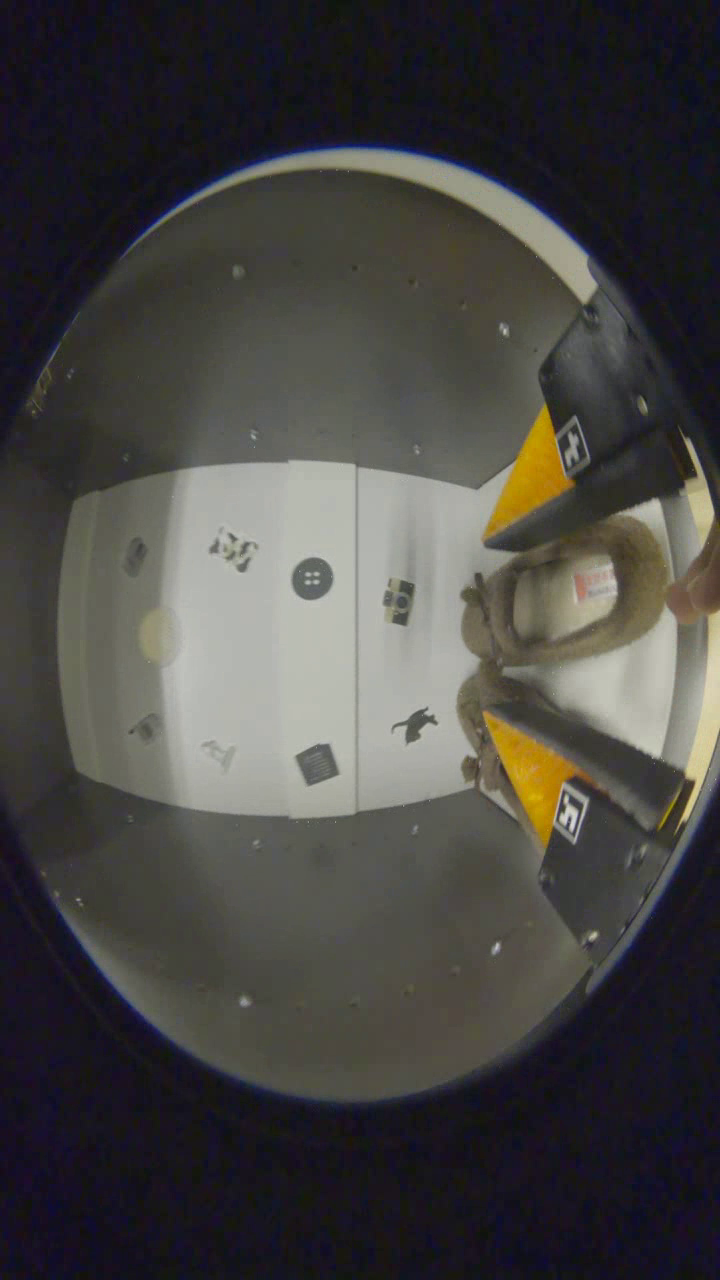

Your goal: Open the shoe cabinet door, grab the shoes and put them into the shoe cabinet, then close the shoe cabinet door.

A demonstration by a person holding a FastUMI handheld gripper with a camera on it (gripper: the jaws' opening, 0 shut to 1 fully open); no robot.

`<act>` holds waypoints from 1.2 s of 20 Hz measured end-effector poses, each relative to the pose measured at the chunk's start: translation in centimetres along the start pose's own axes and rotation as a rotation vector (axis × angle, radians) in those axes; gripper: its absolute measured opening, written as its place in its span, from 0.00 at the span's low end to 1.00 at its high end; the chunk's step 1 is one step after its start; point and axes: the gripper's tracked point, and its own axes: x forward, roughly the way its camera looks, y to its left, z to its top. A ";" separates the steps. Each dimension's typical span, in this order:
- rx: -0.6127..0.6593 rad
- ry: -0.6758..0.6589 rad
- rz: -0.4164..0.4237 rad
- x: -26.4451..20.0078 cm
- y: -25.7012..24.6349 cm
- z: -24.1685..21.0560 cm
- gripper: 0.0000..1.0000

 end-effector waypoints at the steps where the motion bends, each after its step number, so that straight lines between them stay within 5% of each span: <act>1: 0.003 0.003 0.003 -1.4 0.1 0.1 1.00; 6: -0.048 -0.029 0.029 -11.6 2.2 2.5 0.99; 14: -0.141 -0.154 0.011 -34.9 3.4 8.7 1.00; 21: -0.081 -0.211 0.021 -53.8 -3.2 11.1 1.00; 24: -0.058 -0.271 -0.040 -59.8 -8.9 12.1 1.00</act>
